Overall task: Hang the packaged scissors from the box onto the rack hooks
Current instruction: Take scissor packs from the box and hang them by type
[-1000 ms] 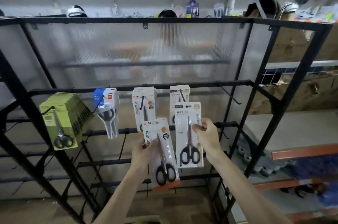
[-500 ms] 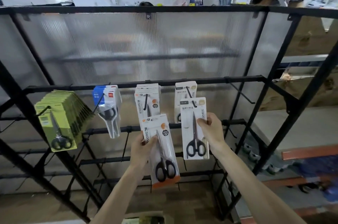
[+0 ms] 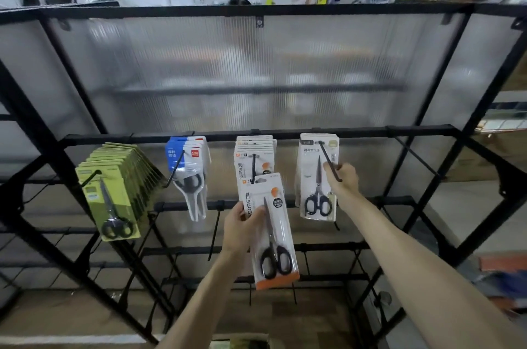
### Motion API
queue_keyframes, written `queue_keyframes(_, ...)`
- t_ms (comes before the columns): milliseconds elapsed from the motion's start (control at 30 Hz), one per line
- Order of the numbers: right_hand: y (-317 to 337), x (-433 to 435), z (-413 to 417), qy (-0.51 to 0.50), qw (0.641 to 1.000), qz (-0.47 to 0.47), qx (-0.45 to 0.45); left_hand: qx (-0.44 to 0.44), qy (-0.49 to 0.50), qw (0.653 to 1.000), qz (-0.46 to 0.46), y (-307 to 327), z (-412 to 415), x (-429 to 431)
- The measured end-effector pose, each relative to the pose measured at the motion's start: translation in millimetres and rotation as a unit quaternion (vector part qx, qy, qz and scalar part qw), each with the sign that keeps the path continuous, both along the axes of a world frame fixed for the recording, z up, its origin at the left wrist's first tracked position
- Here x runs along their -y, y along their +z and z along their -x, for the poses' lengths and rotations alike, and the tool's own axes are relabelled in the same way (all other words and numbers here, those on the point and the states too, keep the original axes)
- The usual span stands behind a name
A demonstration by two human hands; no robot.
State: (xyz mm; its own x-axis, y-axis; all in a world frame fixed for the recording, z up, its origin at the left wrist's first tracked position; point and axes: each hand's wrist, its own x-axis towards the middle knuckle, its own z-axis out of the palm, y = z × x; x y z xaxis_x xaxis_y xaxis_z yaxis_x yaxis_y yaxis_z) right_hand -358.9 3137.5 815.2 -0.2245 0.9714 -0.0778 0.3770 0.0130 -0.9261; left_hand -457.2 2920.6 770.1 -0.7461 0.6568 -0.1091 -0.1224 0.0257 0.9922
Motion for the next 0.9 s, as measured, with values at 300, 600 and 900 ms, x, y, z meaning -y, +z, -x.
queue_keyframes(300,-15,105,-49,0.250,0.966,0.062,0.001,-0.019,0.033,0.998,0.047,-1,-23,0)
queue_keyframes(600,-20,132,-81,0.230,0.972,0.009,-0.046,-0.006,-0.021,0.999,0.024,7,-57,41)
queue_keyframes(900,19,149,-40,0.240,0.964,-0.029,-0.112,-0.351,0.039,0.894,0.277,49,5,84)
